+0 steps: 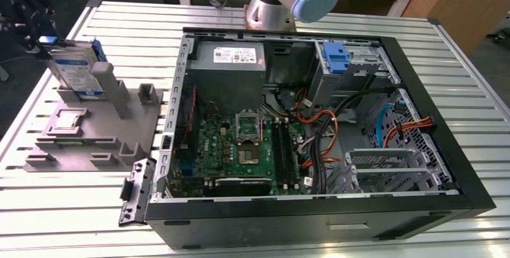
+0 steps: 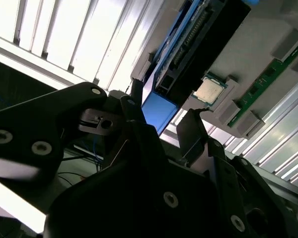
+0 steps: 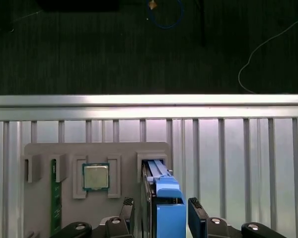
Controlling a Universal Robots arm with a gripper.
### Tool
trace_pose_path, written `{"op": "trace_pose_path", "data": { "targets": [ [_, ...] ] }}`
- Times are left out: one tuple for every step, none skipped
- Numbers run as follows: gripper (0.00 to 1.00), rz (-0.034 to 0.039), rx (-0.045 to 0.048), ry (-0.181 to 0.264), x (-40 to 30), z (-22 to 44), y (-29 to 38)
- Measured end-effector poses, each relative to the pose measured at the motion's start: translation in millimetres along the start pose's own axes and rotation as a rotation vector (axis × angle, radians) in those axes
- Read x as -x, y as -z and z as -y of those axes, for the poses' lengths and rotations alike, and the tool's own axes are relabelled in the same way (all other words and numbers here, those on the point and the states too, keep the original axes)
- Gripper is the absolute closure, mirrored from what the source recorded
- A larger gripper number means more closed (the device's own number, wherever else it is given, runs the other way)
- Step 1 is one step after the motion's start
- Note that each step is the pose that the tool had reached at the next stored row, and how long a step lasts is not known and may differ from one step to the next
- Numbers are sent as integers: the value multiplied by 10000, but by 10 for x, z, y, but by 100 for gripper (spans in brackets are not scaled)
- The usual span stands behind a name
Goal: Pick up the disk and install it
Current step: 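Pick up the disk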
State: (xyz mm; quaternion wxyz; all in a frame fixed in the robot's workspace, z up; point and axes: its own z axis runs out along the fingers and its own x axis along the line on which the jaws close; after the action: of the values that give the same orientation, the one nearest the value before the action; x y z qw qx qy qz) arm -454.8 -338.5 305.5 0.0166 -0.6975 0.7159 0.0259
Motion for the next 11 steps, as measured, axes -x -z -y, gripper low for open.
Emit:
{"op": "trace_pose_path", "data": {
  "targets": [
    [45, 3, -7, 11, -1, -2, -16],
    [45, 6, -14, 21, -2, -4, -32],
    [45, 8, -19, 30, -3, -5, -49],
    [45, 10, -21, 37, -4, -5, -67],
    [45, 14, -22, 44, -5, -5, -85],
    [45, 16, -22, 53, -6, -5, -102],
    [45, 17, -25, 66, -7, -5, -117],
    [45, 17, -36, 93, -8, -5, -131],
    [45, 17, -45, 123, -9, -4, -142],
    [45, 17, -46, 151, -5, -5, -148],
    [45, 16, -46, 164, 1, -5, -153]
  ]
}}
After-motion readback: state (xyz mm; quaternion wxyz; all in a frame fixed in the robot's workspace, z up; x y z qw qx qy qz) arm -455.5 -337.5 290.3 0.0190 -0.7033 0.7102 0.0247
